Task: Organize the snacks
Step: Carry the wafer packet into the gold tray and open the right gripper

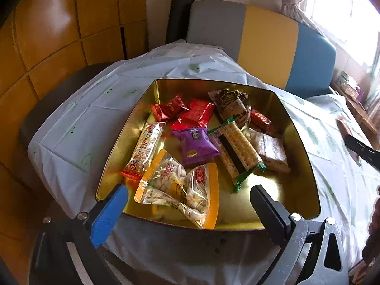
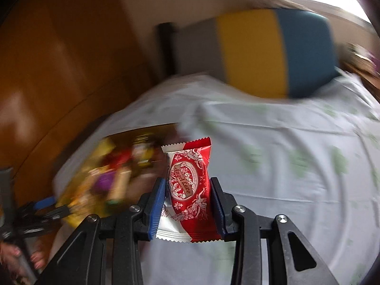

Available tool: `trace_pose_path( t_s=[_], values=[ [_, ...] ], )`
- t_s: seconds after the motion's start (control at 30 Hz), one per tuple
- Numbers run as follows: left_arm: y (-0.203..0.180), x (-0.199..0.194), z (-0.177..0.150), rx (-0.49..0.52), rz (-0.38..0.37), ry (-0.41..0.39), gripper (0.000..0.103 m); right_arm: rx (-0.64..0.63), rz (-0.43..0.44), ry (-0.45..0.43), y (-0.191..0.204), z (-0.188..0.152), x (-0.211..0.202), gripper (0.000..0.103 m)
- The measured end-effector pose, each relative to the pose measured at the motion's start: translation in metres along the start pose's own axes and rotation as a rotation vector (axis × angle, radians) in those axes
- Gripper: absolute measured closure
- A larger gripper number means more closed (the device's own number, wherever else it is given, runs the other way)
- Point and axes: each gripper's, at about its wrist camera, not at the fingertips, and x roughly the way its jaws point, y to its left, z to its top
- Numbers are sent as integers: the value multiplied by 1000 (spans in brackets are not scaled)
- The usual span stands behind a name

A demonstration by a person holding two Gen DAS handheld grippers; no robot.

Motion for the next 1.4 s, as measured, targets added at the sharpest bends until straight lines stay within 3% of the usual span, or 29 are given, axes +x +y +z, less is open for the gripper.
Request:
trace_pose_path(
  t_s=[0.13, 0.23, 0.33, 0.6, 0.87, 1.1, 1.4],
  values=[
    [5, -5, -2, -17, 34, -2, 0, -162, 135, 83, 58, -1, 20, 65],
    [10, -6, -3, -32, 92, 2, 0, -254, 186, 163, 85, -7, 40, 65],
    [11, -6, -4, -8, 174, 5, 0, -323, 199, 242, 101, -12, 60, 64],
    [17, -6, -9, -16, 196, 28, 0, -442, 232, 392, 121, -23, 91, 62],
    [14, -6, -8, -10, 180, 46, 0, -461, 162, 368, 121, -24, 96, 59],
    [10, -5, -12, -13, 152, 65, 0, -285, 144, 262, 110, -17, 71, 58],
    [3, -10, -16, 14, 153, 58, 0, -211, 33, 190, 110, -29, 54, 56]
  ],
)
